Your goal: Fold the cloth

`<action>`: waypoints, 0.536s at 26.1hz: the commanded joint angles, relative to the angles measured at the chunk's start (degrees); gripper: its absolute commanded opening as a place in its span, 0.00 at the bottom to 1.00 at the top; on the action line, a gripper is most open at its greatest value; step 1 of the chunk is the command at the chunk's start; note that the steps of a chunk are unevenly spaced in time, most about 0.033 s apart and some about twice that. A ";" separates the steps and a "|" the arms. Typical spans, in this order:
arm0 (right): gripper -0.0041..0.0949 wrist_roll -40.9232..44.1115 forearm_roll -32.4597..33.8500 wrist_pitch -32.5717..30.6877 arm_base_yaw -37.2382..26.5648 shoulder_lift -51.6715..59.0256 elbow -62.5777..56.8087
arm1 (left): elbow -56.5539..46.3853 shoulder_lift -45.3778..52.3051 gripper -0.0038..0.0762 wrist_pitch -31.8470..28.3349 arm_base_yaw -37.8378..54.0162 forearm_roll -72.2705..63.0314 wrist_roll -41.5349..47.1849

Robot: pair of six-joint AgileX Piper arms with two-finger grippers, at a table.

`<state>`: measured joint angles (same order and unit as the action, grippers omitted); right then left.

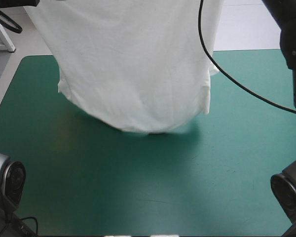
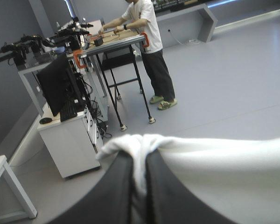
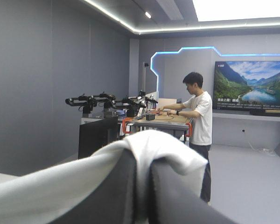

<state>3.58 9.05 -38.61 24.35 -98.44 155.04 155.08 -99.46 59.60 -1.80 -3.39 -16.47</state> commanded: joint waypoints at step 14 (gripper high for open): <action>0.02 9.83 8.70 -27.46 -3.76 -10.66 -14.62 | -19.30 -5.82 0.04 6.36 0.04 -4.96 -1.58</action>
<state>12.46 19.46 -65.50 22.40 -107.83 143.68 140.08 -105.34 66.29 -1.80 -6.30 -17.29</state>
